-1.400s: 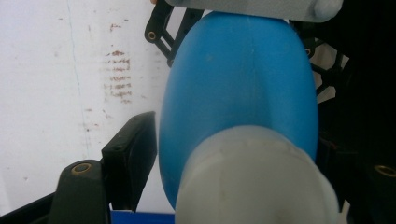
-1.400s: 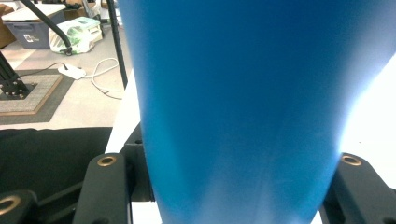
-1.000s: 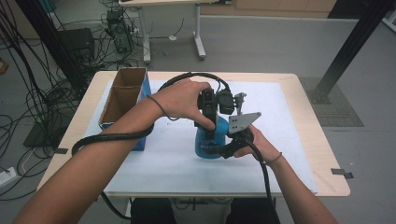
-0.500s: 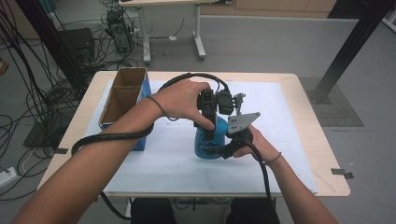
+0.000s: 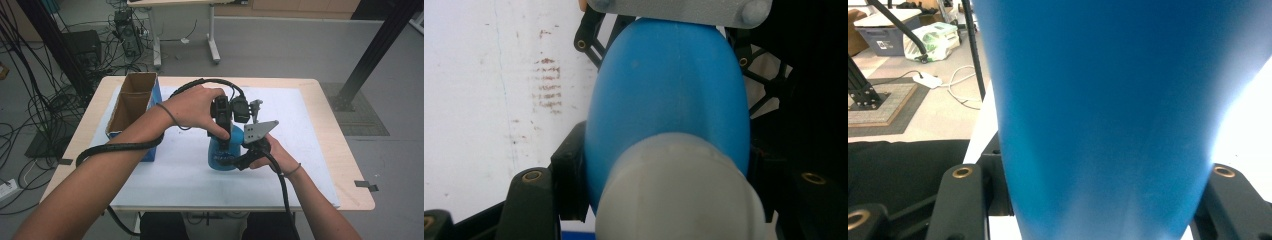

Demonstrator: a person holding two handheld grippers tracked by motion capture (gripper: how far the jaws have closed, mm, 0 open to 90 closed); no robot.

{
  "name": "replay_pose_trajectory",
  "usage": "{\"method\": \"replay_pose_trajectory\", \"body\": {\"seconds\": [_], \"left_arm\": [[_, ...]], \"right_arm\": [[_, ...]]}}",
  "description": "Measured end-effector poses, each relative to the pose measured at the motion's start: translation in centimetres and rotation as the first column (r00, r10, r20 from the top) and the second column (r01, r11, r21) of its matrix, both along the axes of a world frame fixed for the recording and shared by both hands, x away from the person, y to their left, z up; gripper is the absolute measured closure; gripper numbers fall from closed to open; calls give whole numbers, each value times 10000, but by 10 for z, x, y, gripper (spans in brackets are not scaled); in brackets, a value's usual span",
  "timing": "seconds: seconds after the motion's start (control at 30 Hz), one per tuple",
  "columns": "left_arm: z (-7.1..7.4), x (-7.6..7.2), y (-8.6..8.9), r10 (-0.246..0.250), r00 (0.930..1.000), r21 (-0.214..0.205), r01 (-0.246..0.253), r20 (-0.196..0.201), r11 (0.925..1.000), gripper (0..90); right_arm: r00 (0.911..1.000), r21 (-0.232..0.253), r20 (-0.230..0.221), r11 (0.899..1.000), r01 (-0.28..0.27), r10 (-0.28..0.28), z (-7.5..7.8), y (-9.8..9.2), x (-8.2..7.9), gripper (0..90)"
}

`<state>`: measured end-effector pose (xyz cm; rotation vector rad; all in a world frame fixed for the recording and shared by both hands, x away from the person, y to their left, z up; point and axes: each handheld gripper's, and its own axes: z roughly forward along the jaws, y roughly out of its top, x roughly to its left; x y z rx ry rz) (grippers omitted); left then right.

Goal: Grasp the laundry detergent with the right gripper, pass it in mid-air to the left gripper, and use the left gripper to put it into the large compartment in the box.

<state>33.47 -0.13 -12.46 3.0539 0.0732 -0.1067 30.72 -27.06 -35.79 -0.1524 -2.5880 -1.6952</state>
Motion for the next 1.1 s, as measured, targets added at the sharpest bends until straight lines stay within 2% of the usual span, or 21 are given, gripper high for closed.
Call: {"method": "replay_pose_trajectory", "body": {"seconds": [1.1], "left_arm": [[0,-2,5,45,10000,-181,-44,67,9998,375]], "right_arm": [[10000,23,-14,10000,-7,7,0,1,0,415]]}}
